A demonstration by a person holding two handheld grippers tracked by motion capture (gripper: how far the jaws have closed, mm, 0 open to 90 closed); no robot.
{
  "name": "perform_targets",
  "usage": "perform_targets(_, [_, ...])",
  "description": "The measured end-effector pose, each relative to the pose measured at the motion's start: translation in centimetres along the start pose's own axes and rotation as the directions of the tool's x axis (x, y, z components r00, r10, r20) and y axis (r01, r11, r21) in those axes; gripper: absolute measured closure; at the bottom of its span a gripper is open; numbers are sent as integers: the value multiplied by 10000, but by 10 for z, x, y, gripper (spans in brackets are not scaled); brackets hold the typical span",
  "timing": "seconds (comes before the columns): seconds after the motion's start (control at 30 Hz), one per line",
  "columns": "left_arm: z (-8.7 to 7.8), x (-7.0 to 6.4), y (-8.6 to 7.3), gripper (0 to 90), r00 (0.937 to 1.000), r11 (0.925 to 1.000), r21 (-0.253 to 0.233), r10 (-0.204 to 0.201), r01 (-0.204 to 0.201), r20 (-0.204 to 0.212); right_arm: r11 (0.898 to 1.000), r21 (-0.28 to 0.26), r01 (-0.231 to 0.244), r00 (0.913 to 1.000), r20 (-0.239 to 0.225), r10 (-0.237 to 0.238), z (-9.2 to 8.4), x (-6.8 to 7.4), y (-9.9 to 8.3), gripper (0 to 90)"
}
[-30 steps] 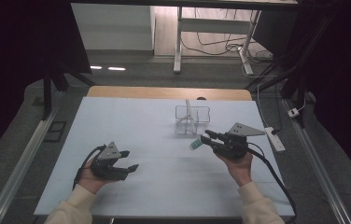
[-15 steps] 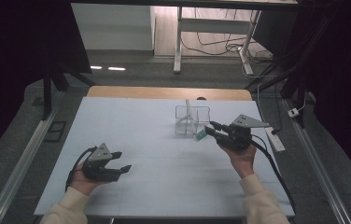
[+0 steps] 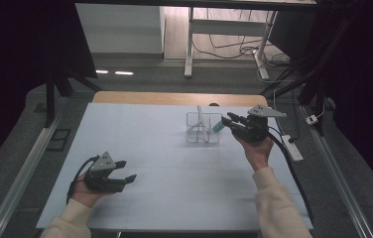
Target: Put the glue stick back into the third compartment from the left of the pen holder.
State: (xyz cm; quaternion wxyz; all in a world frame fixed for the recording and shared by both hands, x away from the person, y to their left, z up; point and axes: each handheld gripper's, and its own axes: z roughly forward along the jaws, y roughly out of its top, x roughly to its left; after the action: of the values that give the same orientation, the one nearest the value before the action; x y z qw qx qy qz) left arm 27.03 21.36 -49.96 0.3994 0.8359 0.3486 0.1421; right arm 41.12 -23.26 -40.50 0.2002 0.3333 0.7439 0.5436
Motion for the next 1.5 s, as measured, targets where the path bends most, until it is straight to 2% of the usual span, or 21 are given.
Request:
perform_targets(0.3, [1, 1, -1, 345, 10000, 10000, -21, -71, 71, -6, 9996, 213, -204, 9975, 676, 189, 16, -17, 12, 648])
perform_targets(0.43, [1, 2, -1, 345, 10000, 10000, 6, -51, 51, -8, 9988, 420, -258, 9960, 860, 221, 25, -19, 13, 648])
perform_targets(0.7, [3, 2, -2, 344, 10000, 10000, 73, 1, 0, -53, 9956, 927, -141, 9958, 913, 56, 41, -20, 9, 643])
perform_targets(0.8, [3, 1, -3, 344, 9998, 9999, 74, 76, -75, -200, 9943, 1047, -198, 9976, 676, 127, 46, -19, 6, 614])
perform_targets(0.97, [3, 2, -3, 344, 9997, 10000, 52, 24, -23, -223, 9950, 999, -21, 9980, 628, -42, 43, -17, 7, 540])
perform_targets(1.07, [3, 2, -4, 344, 9997, 10000, 72, -9, 10, -229, 9928, 1167, 273, 9979, 546, -338, 39, -13, 6, 517])
perform_targets(1.23, [3, 2, -4, 344, 9998, 10000, 90, -3, 5, -222, 9903, 1293, 515, 9980, 290, -557, 33, -5, 4, 472])
perform_targets(1.37, [4, 3, -4, 344, 9997, 9999, 113, -11, 14, -224, 9860, 1442, 842, 9958, 224, -883, 28, 1, 0, 462])
perform_targets(1.5, [4, 3, -4, 344, 9997, 9999, 106, -38, 40, -221, 9845, 1507, 898, 9956, 138, -929, 22, 4, -6, 455])
